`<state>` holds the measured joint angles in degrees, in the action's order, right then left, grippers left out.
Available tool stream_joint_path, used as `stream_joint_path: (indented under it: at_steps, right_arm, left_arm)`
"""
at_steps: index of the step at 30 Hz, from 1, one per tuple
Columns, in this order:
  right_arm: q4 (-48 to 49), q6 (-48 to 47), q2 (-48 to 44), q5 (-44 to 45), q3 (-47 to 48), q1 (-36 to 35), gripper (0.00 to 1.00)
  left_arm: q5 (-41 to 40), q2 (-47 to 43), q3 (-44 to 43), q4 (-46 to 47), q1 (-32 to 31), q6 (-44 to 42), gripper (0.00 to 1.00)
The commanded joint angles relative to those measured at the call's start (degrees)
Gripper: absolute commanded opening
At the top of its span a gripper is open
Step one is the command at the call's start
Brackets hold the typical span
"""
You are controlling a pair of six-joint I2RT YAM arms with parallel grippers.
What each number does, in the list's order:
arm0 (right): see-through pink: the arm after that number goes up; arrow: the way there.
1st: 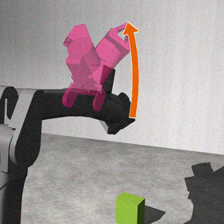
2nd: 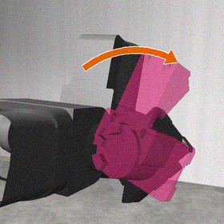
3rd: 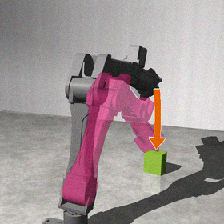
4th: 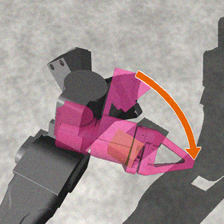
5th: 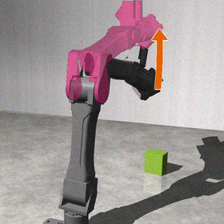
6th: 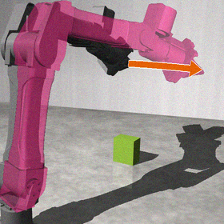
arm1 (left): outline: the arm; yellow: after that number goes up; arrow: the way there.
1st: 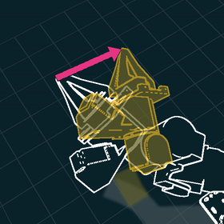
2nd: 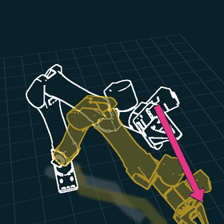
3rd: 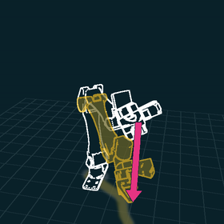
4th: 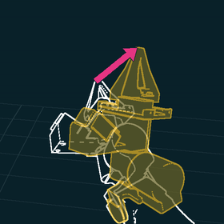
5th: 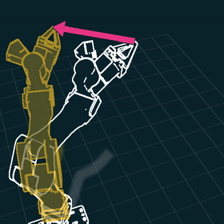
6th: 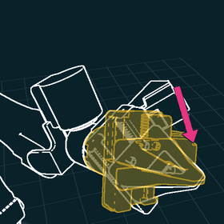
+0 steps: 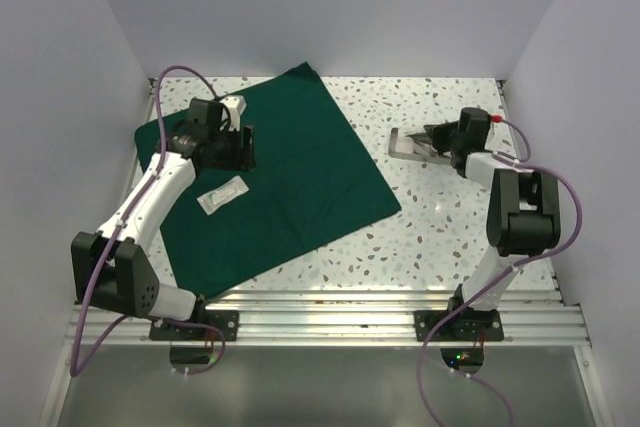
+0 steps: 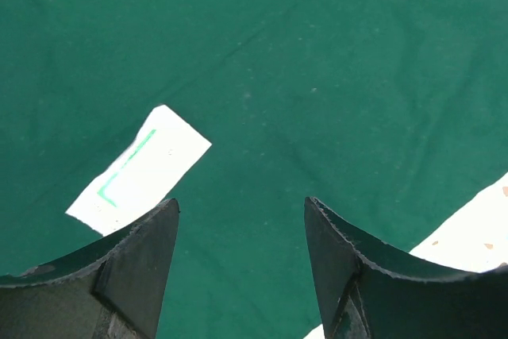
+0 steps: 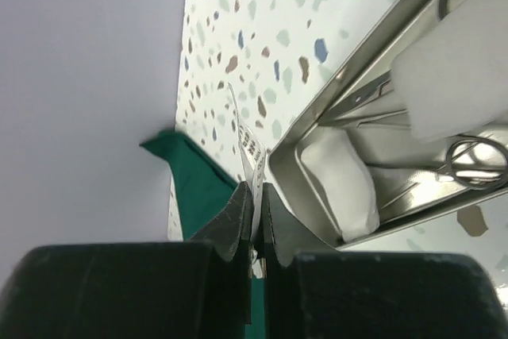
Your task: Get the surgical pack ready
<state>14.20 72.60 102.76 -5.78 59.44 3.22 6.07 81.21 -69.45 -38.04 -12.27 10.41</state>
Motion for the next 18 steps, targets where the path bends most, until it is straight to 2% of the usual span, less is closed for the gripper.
stream_joint_path:
  at_steps: [1, 6, 12, 17, 18]
  right_arm:
    - [3.8, 6.2, 2.5, 8.9, -0.7, -0.2, 0.00]
    - [0.6, 8.9, 2.5, 13.9, -1.6, -0.2, 0.00]
    - [-2.9, 11.2, 5.7, 15.1, 0.9, -0.2, 0.00]
    - [-4.3, 12.0, 8.2, 14.0, 3.6, -0.4, 0.09]
    - [-4.4, 11.9, 8.5, 13.9, 3.8, -0.4, 0.14]
  left_arm:
    - [-1.7, -0.4, -0.2, -0.2, 0.8, -2.2, 0.68]
    - [-2.1, 2.2, -1.3, -0.9, 1.6, -3.0, 0.68]
    - [-5.6, 6.7, -4.0, -2.6, 2.1, -2.2, 0.69]
    - [-7.7, 8.8, -6.1, -3.3, 2.6, -1.6, 0.69]
    - [-7.6, 9.1, -6.3, -3.4, 2.6, -1.5, 0.69]
